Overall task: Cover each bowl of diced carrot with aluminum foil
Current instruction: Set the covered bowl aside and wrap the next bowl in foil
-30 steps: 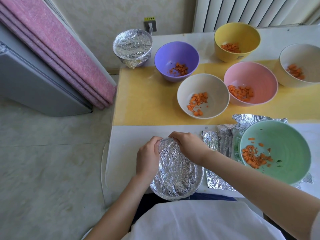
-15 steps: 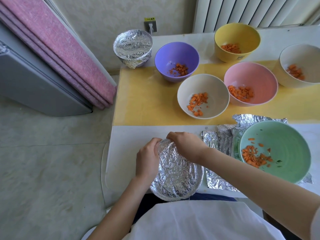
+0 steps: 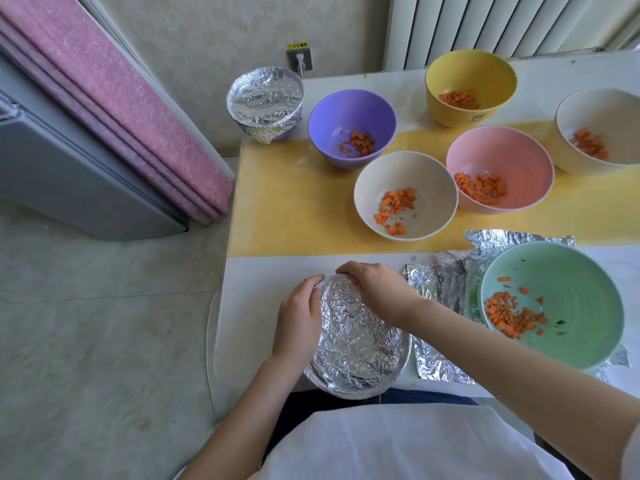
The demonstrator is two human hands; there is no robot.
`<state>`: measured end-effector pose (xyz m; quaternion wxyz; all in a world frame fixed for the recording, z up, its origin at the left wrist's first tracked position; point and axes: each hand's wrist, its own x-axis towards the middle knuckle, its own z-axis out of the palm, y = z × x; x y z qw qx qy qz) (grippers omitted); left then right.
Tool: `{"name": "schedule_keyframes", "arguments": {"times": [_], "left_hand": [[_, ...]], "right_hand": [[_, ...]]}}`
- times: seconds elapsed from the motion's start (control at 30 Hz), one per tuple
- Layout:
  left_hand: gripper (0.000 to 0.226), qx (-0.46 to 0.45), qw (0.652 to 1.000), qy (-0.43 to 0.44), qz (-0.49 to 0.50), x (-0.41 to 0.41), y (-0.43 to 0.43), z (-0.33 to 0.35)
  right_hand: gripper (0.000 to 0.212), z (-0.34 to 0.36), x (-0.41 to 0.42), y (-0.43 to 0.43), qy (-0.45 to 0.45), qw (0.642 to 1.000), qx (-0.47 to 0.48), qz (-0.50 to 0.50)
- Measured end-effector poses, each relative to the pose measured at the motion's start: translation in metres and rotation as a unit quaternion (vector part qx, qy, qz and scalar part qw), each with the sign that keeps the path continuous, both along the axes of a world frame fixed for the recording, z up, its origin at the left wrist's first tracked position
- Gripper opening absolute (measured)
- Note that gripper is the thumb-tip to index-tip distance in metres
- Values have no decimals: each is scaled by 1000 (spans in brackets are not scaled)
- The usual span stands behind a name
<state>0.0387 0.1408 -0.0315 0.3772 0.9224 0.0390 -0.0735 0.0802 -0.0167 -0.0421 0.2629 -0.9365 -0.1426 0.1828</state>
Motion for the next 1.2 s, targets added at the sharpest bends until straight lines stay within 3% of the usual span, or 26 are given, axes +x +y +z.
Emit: {"name": "schedule_keyframes", "arguments": {"times": [0.57,0.93,1.2], "left_hand": [[19,6,1000,-27,12,0,-2,-6],[8,-6,999,-41,36,-1,-2,-3],[8,-10,998,-33,44,-2,-3,-5]], "right_hand": [[33,10,4,1,48,997,53,24],[53,14,10,5,50,995,26,87],[61,21,17,10,105,988,-1,116]]}}
